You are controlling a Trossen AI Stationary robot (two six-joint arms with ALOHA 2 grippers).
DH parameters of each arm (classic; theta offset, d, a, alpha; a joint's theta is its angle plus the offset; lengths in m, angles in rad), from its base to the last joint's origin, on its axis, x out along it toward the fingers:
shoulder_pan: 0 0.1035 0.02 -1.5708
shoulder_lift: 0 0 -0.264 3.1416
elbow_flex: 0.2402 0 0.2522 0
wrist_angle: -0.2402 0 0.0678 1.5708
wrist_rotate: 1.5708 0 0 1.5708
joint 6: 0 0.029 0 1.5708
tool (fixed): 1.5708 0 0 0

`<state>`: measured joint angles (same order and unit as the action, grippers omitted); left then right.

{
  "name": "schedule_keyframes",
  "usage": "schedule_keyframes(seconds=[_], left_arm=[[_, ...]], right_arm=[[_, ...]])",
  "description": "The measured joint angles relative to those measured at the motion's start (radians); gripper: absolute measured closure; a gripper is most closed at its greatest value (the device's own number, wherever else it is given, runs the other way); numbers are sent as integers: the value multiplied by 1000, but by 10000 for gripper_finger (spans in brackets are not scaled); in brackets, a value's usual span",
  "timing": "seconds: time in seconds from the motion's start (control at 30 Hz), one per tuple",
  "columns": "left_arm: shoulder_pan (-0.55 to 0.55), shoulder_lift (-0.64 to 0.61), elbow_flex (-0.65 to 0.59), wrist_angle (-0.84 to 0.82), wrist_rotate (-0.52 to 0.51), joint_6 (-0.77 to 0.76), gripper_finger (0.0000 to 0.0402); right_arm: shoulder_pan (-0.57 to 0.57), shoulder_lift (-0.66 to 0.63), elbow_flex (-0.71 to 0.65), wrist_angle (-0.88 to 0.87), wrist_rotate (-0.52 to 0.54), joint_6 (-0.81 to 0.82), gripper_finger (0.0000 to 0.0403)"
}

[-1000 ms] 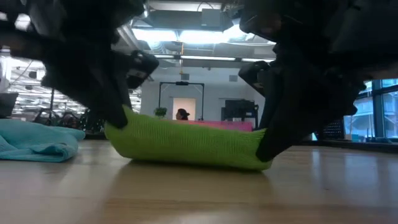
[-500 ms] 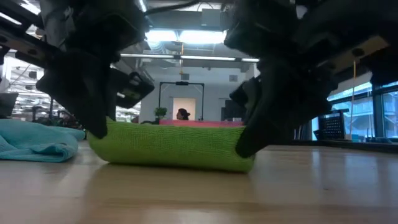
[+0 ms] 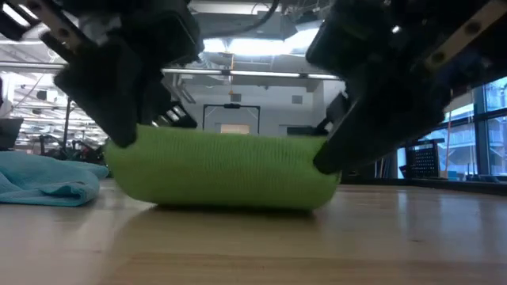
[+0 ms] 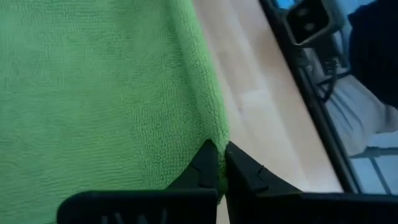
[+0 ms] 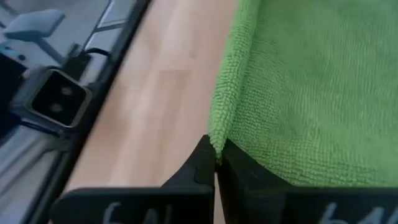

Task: Roll microfiber towels into tight, uniform cylinder then place into a basket
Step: Roll the green microfiber cloth

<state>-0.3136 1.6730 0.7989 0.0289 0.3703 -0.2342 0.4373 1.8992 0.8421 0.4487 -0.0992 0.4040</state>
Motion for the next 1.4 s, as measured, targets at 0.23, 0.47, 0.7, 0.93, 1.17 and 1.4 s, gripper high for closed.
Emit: schedule_keyframes(seconds=[0.23,0.47,0.7,0.93,1.17,1.4], left_arm=[[-18,-21,36,-31,9,-116,401],[-20,-83,37,-99,-64,-142,401],[32,-40,8,-134,-99,-99,401],[70,-10,-37,-114,-97,-96,401],[101,-11,-83,-62,-104,-86,401],[105,-11,-118,-2,-123,-70,401]], right_arm=[[11,-1,59,-8,-40,7,401],[3,-3,85,-68,-12,46,401],[-28,-3,87,-231,135,145,401],[-46,-4,87,-262,224,175,401],[-79,4,87,-306,238,190,401],[-84,36,88,-298,240,193,401]])
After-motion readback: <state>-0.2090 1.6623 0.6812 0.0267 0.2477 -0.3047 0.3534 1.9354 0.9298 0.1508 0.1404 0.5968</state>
